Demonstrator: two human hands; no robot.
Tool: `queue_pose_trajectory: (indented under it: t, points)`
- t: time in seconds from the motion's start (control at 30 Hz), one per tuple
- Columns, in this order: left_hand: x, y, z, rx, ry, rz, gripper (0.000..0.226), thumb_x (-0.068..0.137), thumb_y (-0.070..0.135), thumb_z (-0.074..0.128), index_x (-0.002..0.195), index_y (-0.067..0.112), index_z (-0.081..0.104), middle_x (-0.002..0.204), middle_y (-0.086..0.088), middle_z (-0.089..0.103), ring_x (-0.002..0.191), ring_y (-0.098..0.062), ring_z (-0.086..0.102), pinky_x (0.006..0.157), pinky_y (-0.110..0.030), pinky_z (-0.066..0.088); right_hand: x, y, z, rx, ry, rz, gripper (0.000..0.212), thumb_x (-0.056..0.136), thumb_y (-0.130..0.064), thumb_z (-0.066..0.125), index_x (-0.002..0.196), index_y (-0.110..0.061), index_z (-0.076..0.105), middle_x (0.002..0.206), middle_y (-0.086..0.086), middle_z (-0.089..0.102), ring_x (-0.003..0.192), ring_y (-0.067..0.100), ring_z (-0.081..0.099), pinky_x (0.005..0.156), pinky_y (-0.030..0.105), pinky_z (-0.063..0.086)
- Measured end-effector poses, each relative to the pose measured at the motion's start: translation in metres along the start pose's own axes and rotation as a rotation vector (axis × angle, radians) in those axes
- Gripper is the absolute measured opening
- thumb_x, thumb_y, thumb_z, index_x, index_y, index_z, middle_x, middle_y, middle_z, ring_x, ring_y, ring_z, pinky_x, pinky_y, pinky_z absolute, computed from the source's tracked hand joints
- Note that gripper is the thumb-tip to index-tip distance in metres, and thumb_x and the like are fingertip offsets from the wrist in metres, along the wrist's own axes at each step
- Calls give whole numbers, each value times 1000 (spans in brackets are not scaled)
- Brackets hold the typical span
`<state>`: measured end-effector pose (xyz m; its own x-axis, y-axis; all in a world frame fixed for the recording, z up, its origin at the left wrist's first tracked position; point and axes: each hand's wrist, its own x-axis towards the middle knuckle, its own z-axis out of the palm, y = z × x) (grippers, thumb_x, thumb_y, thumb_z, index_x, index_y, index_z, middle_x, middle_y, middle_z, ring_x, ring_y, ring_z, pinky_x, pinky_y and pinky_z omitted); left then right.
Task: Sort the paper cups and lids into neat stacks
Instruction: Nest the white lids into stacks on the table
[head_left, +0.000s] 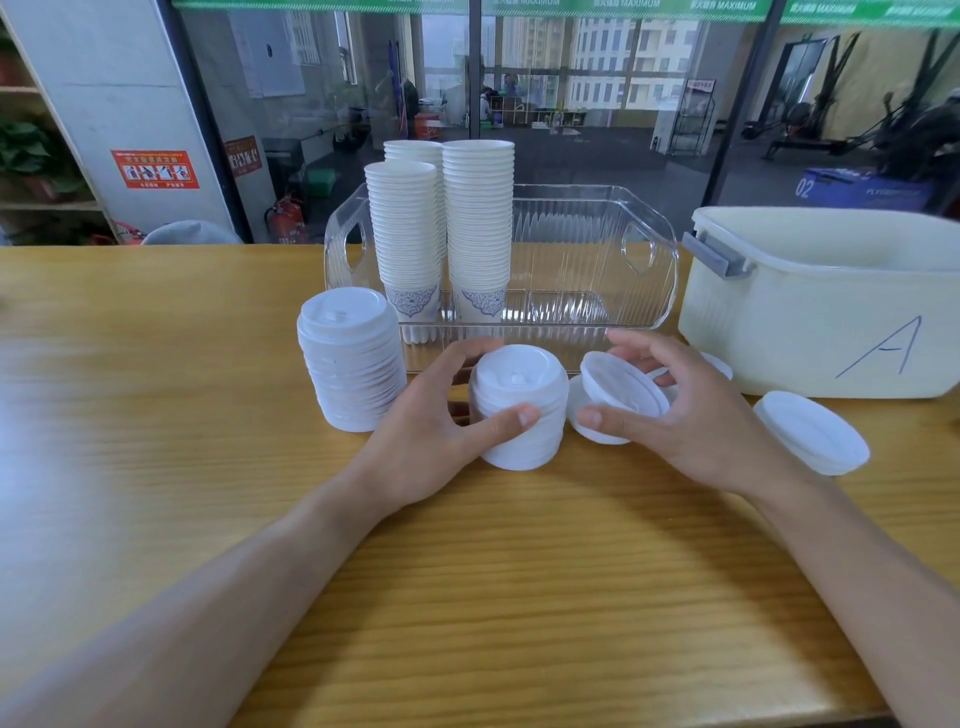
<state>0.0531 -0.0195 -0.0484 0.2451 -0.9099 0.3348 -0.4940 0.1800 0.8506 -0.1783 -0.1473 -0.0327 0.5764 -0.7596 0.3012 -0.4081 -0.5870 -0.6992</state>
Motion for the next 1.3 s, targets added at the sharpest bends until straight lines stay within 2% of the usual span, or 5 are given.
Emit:
queue_pose_trajectory:
  t: [0.27,0.47,0.9,1.17,1.3]
  points:
    - [-1,1,0,23,-9,-12,70,82,49,82,142,34,51,132,24,61,128,6,54,103,-32,53,11,-12,-1,589,117,103,28,96,-42,67,122,-34,69,116,-11,75,109,11,69,96,36,49]
    - [-2,2,1,25,-22,-3,70,83,49,83,143,33,51,131,23,63,129,5,53,103,-32,54,27,-40,2,1040,135,191,27,104,-25,50,120,-8,64,114,10,75,110,24,71,100,38,55]
    - [-2,0,2,-24,-13,12,78,82,45,84,147,35,42,138,22,59,130,4,54,106,-37,53,29,-44,47,518,54,57,24,101,-22,63,124,-19,69,108,-12,72,89,-15,65,79,4,46]
    - [-2,7,3,-64,1,55,68,81,47,80,141,37,51,134,21,63,131,0,56,102,-32,55,20,-46,43,475,45,-72,36,96,-53,62,120,-28,71,116,-16,75,113,-7,64,92,8,46]
    - [-1,5,1,-66,47,53,57,83,41,86,132,36,58,126,22,68,127,-2,59,103,-36,54,19,-29,13,343,103,-98,21,100,-24,67,120,-28,71,119,-15,74,115,0,65,102,20,49]
